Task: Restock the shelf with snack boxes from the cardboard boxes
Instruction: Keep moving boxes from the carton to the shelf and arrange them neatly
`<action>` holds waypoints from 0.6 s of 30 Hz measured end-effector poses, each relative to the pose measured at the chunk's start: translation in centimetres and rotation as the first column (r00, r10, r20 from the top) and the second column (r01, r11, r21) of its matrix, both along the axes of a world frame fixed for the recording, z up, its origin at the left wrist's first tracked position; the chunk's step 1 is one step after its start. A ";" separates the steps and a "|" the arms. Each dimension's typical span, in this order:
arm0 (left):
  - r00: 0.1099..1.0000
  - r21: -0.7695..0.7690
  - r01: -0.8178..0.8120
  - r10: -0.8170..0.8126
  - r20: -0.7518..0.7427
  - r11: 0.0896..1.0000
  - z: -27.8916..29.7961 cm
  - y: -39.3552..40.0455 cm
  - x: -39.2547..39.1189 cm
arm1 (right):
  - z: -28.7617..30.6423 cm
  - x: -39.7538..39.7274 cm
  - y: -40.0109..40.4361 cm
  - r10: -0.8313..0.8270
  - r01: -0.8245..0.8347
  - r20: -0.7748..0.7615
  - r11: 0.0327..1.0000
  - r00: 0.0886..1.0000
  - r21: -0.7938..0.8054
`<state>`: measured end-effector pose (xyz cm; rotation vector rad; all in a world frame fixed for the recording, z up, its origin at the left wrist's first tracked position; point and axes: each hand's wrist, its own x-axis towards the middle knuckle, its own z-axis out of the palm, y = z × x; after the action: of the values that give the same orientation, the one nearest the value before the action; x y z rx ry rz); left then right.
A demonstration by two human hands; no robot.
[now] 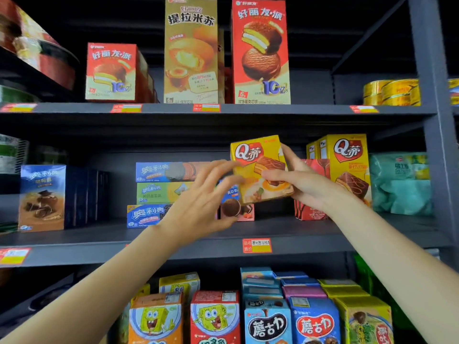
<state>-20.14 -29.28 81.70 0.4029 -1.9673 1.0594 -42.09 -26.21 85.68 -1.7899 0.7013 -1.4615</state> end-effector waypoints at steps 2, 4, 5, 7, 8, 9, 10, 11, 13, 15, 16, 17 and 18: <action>0.946 0.297 0.231 -0.142 -0.292 0.927 0.3 0.5 0.0 | 0.1 -0.6 -0.1 -0.045 0.040 -0.089 0.998 0.995 -0.057; 0.799 0.583 0.535 -0.141 -0.585 0.612 1.1 1.3 -0.5 | 0.1 -0.8 -0.1 -0.053 0.041 -0.131 0.995 0.990 -0.095; 0.754 0.663 0.626 -0.105 -0.648 0.409 1.5 1.5 -0.7 | 0.0 -0.8 -0.1 -0.057 0.044 -0.128 0.994 0.990 -0.104; 0.723 0.711 0.689 -0.080 -0.686 0.138 1.8 1.3 -1.5 | -0.2 -0.8 -0.3 -0.051 0.041 -0.099 0.994 0.994 -0.105; 0.718 0.714 0.696 -0.097 -0.689 0.074 1.8 1.1 -2.0 | -0.2 -0.9 -0.4 -0.039 0.031 -0.084 0.995 0.996 -0.092; 0.718 0.718 0.694 -0.118 -0.686 0.050 1.9 1.0 -2.5 | -0.2 -1.0 -0.3 -0.033 0.026 -0.083 0.996 0.996 -0.080; 0.729 0.728 0.682 -0.135 -0.671 0.065 1.9 0.6 -3.1 | 0.0 -1.4 -0.2 -0.050 0.042 -0.103 0.996 0.993 -0.076; 0.750 0.744 0.660 -0.147 -0.645 0.102 2.0 0.3 -3.6 | 0.4 -1.9 -0.1 -0.106 0.094 -0.148 0.992 0.983 -0.088; 0.800 0.775 0.600 -0.149 -0.581 0.199 2.6 -0.5 -4.8 | 2.0 -3.2 -0.2 -0.320 0.272 -0.325 0.944 0.890 -0.185; 0.831 0.785 0.555 -0.144 -0.536 0.276 3.1 -1.5 -5.9 | 3.8 -4.3 -0.7 -0.521 0.394 -0.528 0.853 0.670 -0.341; 0.834 0.784 0.551 -0.147 -0.532 0.287 3.2 -2.1 -6.5 | 4.5 -4.6 -1.2 -0.585 0.413 -0.595 0.811 0.551 -0.414; 0.835 0.785 0.549 -0.155 -0.528 0.286 3.1 -2.6 -7.0 | 5.1 -4.6 -1.7 -0.624 0.408 -0.644 0.780 0.444 -0.475; 0.841 0.790 0.540 -0.158 -0.517 0.291 3.0 -3.1 -7.4 | 5.6 -4.4 -2.1 -0.637 0.378 -0.684 0.767 0.356 -0.518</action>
<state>-27.58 -32.40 84.66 0.6305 -1.9899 -0.5479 -46.48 -28.34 91.29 -2.6888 1.7878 -0.9463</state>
